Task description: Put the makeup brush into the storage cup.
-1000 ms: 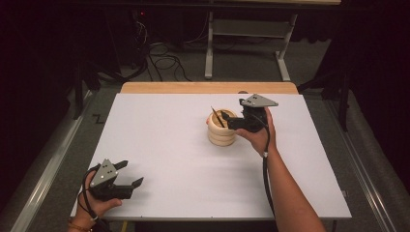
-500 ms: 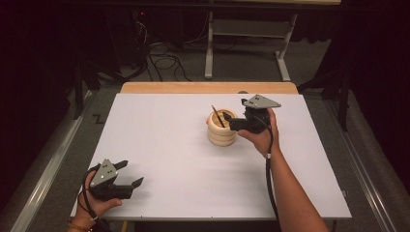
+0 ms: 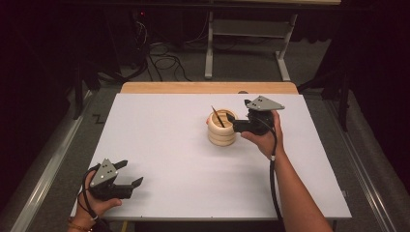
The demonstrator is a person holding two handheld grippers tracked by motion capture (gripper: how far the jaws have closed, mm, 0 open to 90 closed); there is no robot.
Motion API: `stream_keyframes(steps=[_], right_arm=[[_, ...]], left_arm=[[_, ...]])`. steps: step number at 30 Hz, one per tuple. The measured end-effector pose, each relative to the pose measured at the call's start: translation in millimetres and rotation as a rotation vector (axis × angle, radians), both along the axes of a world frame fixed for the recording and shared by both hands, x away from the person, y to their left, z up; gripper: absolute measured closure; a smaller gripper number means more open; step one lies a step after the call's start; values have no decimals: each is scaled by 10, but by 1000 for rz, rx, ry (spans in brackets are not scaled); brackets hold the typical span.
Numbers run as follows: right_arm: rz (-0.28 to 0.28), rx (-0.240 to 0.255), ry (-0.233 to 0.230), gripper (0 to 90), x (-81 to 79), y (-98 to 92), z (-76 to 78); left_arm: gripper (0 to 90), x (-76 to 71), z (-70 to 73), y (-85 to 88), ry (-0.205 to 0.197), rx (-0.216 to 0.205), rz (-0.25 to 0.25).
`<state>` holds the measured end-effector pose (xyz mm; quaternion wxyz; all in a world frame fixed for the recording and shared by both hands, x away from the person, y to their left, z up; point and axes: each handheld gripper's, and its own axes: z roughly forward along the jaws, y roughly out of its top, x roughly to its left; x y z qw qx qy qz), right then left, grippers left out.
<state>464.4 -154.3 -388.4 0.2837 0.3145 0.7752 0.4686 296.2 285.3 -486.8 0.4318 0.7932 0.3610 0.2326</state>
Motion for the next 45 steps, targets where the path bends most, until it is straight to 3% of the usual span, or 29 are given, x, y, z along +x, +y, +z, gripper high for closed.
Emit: stream_keyframes(steps=[7, 10, 36, 45], right_arm=[[4, -42, -5, 201, -53, -27, 2], [5, -34, -8, 202, -73, -48, 5], [-29, -83, -19, 206, -249, -245, -22], [-13, -74, -13, 208, -308, -270, -46]], left_arm=[[194, -1, 1, -2, -2, 3, -2], [236, -3, 0, -4, 0, 6, -10], [222, -3, 2, -6, -7, 13, 4], [216, -3, 3, -10, -5, 13, 3]])
